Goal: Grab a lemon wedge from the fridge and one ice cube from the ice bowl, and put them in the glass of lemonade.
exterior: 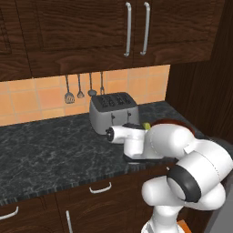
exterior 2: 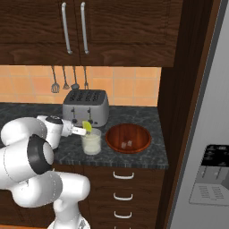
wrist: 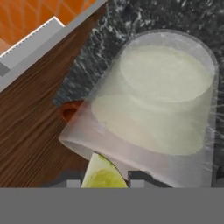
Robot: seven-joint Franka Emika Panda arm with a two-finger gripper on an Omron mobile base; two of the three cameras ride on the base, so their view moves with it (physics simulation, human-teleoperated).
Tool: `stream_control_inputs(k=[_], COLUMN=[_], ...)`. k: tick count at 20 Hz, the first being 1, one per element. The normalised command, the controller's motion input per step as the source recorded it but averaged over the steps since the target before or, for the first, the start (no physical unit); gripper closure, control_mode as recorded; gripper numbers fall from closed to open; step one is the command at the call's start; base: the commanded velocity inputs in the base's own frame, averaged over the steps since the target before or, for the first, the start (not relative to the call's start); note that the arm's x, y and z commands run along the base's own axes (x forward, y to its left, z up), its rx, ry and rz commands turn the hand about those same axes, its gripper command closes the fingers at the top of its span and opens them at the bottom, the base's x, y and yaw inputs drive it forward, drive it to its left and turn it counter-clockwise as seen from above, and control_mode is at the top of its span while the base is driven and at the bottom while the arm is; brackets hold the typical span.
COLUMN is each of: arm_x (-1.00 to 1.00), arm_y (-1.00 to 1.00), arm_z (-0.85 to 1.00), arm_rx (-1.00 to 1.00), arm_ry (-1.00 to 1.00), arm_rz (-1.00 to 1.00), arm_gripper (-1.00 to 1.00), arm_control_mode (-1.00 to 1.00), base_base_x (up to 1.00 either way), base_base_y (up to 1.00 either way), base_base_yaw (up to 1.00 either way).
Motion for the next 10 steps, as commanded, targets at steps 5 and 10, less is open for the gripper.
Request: stream_control_inputs(k=[5,10], arm_x=[0.08,0.0], arm_y=[0.0,-0.02], arm_z=[-0.18,-0.02], arm_rx=[-0.02,-0.03], arm_ry=[0.02,0.0], arm_rz=[0.0,0.0], arm_gripper=[1.0,-1.0], arm_control_mode=[-1.0,-1.0], base_base_x=[0.0,0.0], base_base_y=[0.0,0.0], base_base_yaw=[0.0,0.0])
